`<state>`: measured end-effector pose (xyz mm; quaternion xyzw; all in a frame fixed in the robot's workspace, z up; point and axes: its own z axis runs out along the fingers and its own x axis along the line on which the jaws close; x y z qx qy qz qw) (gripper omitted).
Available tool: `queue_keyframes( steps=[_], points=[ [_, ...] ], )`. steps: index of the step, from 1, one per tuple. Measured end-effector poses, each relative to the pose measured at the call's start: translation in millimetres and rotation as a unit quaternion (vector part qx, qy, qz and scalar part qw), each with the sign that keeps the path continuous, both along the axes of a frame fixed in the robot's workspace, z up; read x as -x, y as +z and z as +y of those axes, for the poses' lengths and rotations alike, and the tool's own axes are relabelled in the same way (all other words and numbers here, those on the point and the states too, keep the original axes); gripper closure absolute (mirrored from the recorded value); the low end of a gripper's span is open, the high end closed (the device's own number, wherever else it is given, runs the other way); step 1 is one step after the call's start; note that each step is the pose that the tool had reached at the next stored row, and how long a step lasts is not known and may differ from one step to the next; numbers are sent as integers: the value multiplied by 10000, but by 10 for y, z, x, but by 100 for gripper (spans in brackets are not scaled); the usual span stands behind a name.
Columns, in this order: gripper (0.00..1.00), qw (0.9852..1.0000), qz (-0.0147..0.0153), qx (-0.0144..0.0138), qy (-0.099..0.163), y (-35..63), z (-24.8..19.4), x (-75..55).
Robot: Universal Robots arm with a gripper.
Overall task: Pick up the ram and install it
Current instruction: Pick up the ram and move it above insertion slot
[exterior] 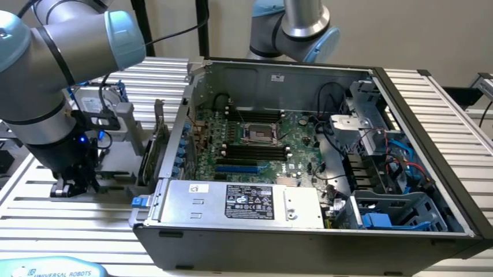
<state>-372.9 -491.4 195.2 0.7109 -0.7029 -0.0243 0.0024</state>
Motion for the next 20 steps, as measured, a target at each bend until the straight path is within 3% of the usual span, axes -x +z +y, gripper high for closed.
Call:
queue_keyframes(
  steps=[14,17,20],
  points=[
    [87,9998,1,2,-222,9,0,-6],
    [87,9998,11,2,-222,66,0,-7],
    [87,9997,30,3,-222,183,0,-10]
  ],
)
